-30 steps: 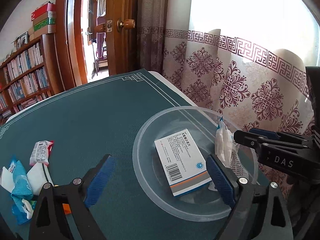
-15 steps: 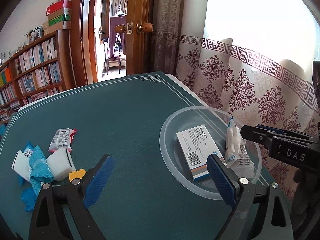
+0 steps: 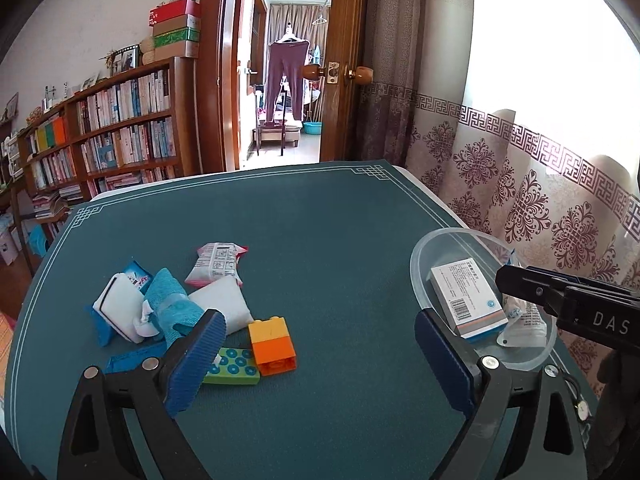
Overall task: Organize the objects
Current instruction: 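Open both grippers in the bowl and withdraw toward the pile, then grasp the orange brick with the right gripper while the left gripper grasps the blue packet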
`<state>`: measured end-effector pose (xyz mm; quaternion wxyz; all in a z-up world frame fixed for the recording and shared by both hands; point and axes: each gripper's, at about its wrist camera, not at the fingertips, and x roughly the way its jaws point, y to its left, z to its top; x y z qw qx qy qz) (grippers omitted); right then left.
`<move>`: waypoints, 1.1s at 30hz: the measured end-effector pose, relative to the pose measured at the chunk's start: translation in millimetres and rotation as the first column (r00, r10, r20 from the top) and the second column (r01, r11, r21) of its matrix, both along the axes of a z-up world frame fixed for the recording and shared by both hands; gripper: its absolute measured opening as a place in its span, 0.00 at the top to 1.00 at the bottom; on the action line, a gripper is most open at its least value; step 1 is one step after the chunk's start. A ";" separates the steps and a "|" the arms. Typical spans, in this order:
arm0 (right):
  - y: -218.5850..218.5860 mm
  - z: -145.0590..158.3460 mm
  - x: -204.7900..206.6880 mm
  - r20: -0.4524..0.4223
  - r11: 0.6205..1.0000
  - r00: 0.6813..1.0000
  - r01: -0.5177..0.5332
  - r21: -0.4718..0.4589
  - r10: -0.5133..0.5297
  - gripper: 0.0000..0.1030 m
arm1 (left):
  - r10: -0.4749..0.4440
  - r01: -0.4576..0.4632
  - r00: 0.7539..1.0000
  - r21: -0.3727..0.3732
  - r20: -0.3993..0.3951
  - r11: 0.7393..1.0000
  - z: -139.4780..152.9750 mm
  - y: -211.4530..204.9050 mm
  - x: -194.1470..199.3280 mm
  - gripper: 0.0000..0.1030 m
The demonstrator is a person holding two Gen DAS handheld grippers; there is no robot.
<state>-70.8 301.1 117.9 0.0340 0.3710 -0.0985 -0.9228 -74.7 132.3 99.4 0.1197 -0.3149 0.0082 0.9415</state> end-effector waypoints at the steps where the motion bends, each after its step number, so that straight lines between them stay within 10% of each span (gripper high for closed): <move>1: -5.2 -0.5 0.6 0.000 1.000 1.000 -0.007 -0.009 0.007 0.55 | 0.010 -0.010 1.000 -0.001 -0.002 1.000 -0.1 -6.1 0.8 0.05; 33: -145.1 -69.1 -50.8 0.124 0.976 0.968 -0.212 -0.052 0.217 0.55 | 0.243 -0.239 0.966 -0.061 0.085 0.969 -50.8 -150.7 -4.1 0.04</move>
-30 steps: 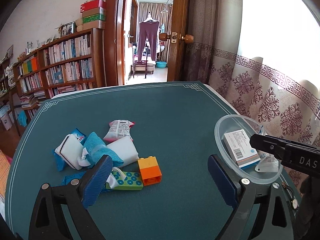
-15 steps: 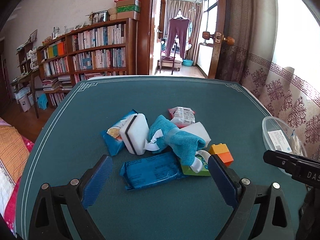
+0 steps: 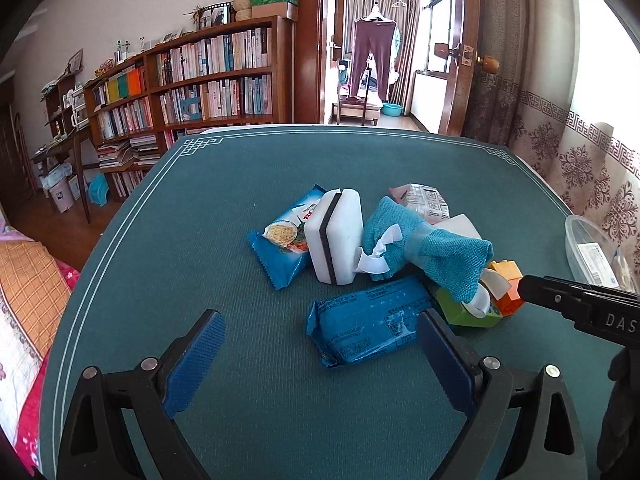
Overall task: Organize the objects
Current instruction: 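Grasp the orange brick with the right gripper while the left gripper grasps the blue packet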
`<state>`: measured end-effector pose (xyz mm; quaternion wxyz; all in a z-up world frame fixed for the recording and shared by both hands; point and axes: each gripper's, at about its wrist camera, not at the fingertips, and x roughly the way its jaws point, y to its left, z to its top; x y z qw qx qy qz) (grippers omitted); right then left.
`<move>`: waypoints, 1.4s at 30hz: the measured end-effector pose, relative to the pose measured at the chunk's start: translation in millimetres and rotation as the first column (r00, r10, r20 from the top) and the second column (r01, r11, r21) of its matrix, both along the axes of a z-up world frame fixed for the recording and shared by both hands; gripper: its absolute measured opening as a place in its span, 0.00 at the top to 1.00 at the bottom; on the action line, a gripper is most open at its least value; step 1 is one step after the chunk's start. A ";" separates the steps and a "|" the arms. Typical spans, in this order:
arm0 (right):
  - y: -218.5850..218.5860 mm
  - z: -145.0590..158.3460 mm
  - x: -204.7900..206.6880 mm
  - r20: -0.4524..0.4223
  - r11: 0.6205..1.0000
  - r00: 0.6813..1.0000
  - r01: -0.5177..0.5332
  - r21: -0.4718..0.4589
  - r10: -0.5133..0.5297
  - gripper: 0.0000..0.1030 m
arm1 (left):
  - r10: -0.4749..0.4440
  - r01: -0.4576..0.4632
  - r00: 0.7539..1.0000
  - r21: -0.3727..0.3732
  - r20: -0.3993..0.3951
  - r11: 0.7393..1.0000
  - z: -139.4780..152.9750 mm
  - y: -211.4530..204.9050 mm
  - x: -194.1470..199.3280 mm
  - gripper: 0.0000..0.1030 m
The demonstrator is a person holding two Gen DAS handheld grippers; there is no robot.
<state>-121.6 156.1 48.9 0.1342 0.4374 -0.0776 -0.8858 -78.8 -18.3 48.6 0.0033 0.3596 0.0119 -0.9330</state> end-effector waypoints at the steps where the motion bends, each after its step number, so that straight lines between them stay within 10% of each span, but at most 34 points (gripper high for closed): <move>1: -1.8 -2.2 -3.3 0.004 1.000 1.000 0.000 0.002 0.000 0.55 | -0.005 0.005 1.000 -0.005 0.003 1.000 -1.5 -0.6 -0.6 0.04; 23: 15.4 -20.0 -1.8 0.009 0.999 0.999 0.039 -0.009 -0.039 0.67 | -0.288 0.284 0.954 0.053 0.088 0.957 -25.1 12.8 -45.1 0.03; 42: 41.0 -21.1 28.8 0.006 0.998 0.999 0.054 -0.030 -0.054 0.67 | -0.441 0.438 0.884 0.052 0.154 0.897 -27.8 52.4 -6.3 0.03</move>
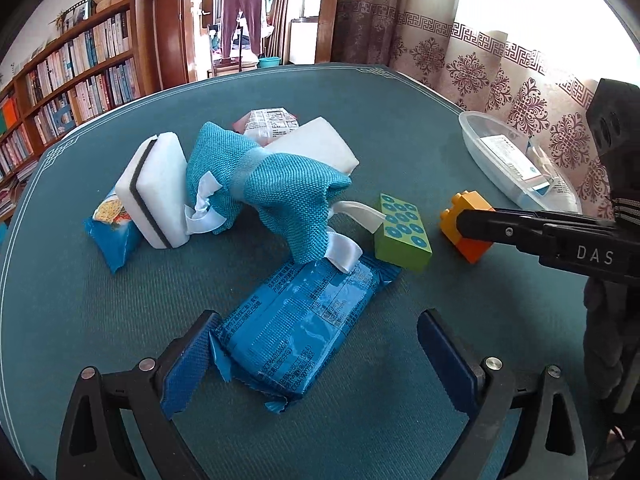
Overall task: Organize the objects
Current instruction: 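Grasp the orange brick with the right gripper while the left gripper grasps the blue packet, then carry the orange brick into the bowl with the right gripper and release it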
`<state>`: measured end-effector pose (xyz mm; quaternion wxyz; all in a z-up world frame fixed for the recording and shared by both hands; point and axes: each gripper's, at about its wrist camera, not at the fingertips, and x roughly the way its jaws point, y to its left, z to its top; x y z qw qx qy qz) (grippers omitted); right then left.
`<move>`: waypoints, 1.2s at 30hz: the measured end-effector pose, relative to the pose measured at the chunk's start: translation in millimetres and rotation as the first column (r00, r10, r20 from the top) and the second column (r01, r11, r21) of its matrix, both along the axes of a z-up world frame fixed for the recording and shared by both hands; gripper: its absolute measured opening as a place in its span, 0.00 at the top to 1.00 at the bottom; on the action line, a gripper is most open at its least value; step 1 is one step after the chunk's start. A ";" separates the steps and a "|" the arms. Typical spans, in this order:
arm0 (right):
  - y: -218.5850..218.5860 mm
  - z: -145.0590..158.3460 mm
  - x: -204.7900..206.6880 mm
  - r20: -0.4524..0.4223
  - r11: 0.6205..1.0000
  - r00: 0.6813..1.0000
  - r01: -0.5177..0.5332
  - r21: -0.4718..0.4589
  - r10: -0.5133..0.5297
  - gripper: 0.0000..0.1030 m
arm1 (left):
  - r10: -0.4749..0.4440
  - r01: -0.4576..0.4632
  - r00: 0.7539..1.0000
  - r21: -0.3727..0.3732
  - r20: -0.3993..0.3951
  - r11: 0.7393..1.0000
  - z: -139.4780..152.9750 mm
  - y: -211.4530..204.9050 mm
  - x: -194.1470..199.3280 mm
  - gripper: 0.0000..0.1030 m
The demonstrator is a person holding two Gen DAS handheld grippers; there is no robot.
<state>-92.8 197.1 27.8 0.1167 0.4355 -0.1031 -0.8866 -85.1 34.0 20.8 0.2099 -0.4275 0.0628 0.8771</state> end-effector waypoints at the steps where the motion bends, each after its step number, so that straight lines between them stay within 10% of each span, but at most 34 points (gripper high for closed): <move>1: 0.8 -0.6 0.7 0.001 1.000 1.000 0.000 0.000 0.000 0.67 | 0.005 -0.005 1.000 -0.009 -0.009 1.000 0.9 2.4 -0.4 0.03; 9: 6.2 -3.1 4.4 0.001 1.000 1.000 0.005 0.000 -0.005 0.67 | 0.034 -0.035 0.999 -0.049 -0.031 0.998 -1.3 8.3 -16.9 0.04; 22: 2.2 -3.2 8.8 -0.012 1.000 1.000 -0.005 0.013 0.006 0.67 | 0.101 -0.103 0.994 -0.051 -0.049 0.993 -4.0 5.4 15.1 0.52; 36: 2.7 3.4 22.9 -0.032 1.000 0.999 -0.006 -0.001 0.006 0.67 | 0.218 -0.219 0.975 -0.023 -0.032 0.975 -3.2 -6.6 49.7 0.55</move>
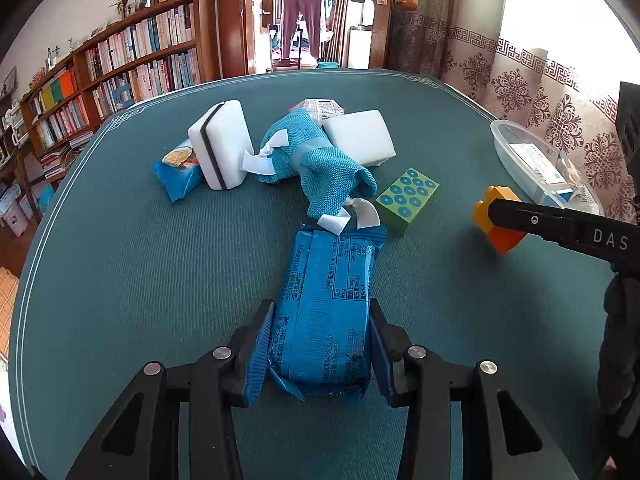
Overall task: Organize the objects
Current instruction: 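Carry the orange brick into the bowl with the right gripper and release it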
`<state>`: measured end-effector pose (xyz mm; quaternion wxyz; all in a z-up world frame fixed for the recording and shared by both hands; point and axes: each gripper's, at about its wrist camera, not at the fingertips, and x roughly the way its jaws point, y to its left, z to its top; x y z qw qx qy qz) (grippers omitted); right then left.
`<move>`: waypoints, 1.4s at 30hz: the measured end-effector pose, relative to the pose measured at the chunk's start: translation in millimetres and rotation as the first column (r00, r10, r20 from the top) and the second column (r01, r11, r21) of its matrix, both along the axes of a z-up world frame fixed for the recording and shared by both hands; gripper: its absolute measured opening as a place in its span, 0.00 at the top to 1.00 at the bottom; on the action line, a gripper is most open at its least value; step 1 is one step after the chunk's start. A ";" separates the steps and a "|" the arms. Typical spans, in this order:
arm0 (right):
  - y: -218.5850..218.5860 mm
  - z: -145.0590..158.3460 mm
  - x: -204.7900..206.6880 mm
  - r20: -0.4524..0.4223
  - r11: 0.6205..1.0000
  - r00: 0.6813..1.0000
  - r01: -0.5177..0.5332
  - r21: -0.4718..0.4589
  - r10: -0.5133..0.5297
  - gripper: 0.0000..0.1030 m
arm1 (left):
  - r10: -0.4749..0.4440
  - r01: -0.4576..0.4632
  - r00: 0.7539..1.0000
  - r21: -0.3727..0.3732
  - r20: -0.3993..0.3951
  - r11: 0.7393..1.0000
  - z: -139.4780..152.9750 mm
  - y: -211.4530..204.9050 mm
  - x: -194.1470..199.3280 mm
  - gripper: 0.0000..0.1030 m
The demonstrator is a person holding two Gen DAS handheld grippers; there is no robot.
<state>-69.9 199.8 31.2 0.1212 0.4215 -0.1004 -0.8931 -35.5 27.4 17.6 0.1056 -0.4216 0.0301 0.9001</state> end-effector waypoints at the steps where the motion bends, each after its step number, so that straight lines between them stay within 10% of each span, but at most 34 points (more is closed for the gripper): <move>1: 0.2 0.5 0.9 0.000 1.000 1.000 0.000 -0.002 0.000 0.67 | 0.003 -0.003 1.000 0.002 -0.001 1.000 1.1 0.7 1.5 0.55; 42: 141.8 66.2 -6.4 -0.100 0.952 0.950 0.302 0.057 -0.295 0.67 | -0.183 0.193 0.972 0.056 -0.151 0.980 61.6 100.6 -6.6 0.56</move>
